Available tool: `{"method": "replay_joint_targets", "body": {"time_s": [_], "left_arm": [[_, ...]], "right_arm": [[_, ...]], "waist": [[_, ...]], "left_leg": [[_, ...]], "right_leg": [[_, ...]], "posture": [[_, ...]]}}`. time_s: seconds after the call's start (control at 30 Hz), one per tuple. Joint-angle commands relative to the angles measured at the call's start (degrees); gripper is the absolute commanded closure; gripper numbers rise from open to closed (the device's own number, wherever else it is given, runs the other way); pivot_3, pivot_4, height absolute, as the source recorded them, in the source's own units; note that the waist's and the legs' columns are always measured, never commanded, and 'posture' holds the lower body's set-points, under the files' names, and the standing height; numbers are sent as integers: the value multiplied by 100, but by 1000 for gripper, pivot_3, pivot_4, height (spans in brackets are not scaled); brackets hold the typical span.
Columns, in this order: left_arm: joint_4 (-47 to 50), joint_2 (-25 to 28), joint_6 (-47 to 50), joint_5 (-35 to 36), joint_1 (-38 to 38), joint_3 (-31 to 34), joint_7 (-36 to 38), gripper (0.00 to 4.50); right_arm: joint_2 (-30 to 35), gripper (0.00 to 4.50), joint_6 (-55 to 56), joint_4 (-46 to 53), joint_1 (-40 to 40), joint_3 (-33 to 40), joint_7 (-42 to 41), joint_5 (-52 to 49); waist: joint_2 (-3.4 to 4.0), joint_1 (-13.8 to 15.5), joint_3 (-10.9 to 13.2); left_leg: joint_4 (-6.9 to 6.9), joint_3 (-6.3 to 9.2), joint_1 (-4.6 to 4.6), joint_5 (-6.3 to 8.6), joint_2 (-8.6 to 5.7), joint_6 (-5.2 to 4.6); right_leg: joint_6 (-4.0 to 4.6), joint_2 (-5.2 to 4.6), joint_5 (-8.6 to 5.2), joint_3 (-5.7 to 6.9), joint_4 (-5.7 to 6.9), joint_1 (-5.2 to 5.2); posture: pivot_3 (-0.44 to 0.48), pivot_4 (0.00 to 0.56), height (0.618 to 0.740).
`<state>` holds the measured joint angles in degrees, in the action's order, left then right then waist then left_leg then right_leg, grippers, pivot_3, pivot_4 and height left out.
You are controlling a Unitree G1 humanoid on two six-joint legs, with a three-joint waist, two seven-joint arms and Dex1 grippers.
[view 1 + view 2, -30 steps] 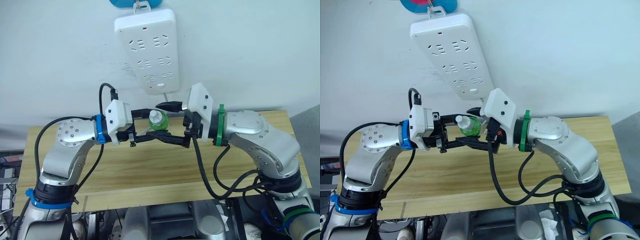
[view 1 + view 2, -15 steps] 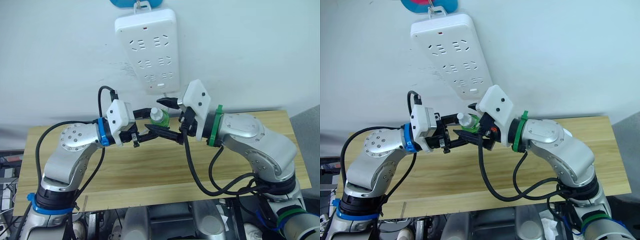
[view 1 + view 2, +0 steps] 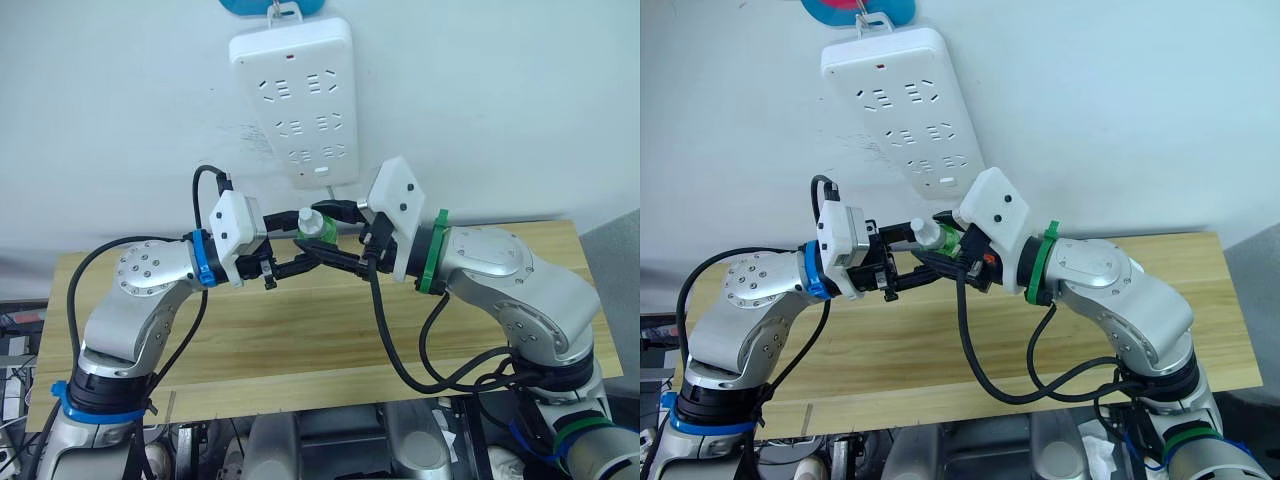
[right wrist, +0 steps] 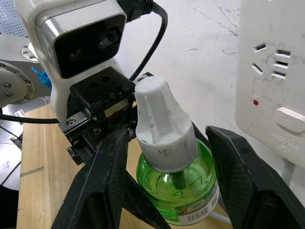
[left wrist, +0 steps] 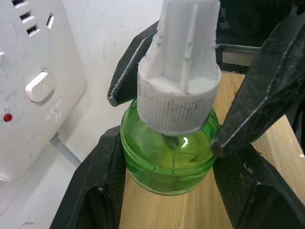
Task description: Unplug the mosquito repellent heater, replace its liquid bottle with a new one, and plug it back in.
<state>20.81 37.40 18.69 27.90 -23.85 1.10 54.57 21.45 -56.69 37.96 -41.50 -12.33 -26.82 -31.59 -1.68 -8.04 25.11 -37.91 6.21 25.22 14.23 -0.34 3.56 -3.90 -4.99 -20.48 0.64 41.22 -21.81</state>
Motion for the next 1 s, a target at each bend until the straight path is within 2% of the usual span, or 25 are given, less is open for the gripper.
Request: {"method": "replay_joint_targets", "body": {"time_s": [0.03, 0.23, 0.3, 0.4, 0.43, 0.7, 1.0], "left_arm": [[86, 28, -6, 106, -72, 118, 10, 2285], [83, 46, 30, 109, -67, 137, 26, 2285], [82, 45, 37, 108, -75, 131, 30, 2285], [73, 47, 54, 107, -99, 120, 39, 2285], [68, 50, 60, 111, -103, 116, 49, 2285], [-38, 119, 135, 178, -146, 84, 271, 2285], [-146, 354, 534, 616, -285, 143, 806, 2285]], "right_arm": [[-39, 1832, 13, 292, 2, 56, -7, -147], [-46, 1832, 29, 296, -9, 48, 1, -166], [-47, 2235, 71, 278, -21, 36, -13, -163], [-58, 3178, 97, 248, -43, 20, -32, -179], [-59, 3371, 102, 237, -53, 9, -52, -189], [-37, 3371, 235, 169, -102, -58, -299, -234], [141, 3371, 713, 7, -114, -200, -982, -231]], "waist": [[0, 0, 0], [0, 0, 0], [0, 0, 0], [0, 4, 0], [0, 3, 0], [0, 2, 0], [0, 4, 0]], "left_leg": [[0, 0, 0, 0, 0, 0], [0, 0, 0, 0, 0, 0], [0, 0, 0, 0, 0, 0], [0, 0, 0, 0, 0, 0], [0, 0, 0, 0, 0, 0], [0, 0, 0, 0, 0, 0], [2, 0, 0, 0, 0, 0]], "right_leg": [[0, 0, 0, 0, 0, 0], [0, 0, 0, 0, 0, 0], [0, 0, 0, 0, 0, 0], [0, 0, 0, 0, -1, 0], [0, 0, 0, 0, -1, 0], [0, 0, 0, 0, -1, 0], [0, 1, 0, 0, -2, 0]], "posture": [[-210, 387, 740], [-208, 390, 740], [-208, 390, 740], [-205, 390, 740], [-205, 392, 740], [-205, 396, 740], [-197, 398, 740]]}}
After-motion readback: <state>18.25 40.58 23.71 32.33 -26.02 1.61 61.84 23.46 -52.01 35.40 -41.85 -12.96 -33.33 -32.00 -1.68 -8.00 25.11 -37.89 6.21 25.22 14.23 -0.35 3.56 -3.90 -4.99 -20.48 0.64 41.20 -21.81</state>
